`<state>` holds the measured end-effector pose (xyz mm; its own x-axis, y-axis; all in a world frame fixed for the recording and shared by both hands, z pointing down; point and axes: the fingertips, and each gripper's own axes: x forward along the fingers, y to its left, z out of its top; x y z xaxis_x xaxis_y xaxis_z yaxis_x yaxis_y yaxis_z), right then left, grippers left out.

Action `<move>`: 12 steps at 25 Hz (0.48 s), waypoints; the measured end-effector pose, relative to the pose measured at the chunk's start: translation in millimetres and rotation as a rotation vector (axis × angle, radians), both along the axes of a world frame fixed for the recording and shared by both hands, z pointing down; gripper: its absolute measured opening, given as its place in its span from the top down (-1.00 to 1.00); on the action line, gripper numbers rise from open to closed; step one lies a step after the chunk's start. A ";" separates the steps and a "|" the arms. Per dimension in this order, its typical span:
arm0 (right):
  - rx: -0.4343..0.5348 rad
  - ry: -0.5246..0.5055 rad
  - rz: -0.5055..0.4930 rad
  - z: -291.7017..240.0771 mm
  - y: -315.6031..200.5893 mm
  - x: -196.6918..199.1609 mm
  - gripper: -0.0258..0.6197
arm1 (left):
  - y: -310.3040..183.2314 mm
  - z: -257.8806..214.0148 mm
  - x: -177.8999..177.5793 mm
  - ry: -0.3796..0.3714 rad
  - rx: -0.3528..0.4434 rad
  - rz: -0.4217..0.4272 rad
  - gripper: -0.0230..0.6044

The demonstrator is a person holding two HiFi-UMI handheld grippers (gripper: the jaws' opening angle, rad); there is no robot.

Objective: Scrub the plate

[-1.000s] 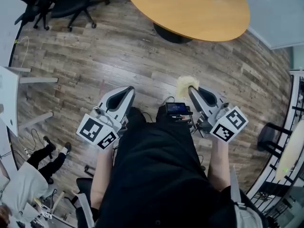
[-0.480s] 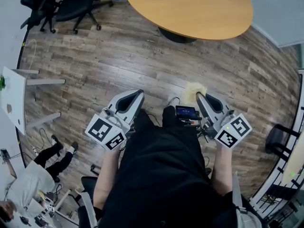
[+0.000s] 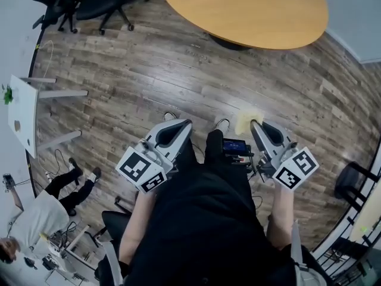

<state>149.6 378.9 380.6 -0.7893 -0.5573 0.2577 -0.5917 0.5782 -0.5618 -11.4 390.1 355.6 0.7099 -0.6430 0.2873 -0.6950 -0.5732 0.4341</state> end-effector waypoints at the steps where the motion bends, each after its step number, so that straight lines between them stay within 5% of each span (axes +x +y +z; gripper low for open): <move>1: -0.003 0.000 -0.003 0.6 -2.9 -1.6 0.84 | -1.1 0.3 -1.5 -0.002 -0.004 -0.003 0.89; 12: 0.034 0.049 -0.015 -18.9 -39.5 -76.2 0.84 | -45.3 -0.5 -69.2 0.038 0.027 -0.004 0.89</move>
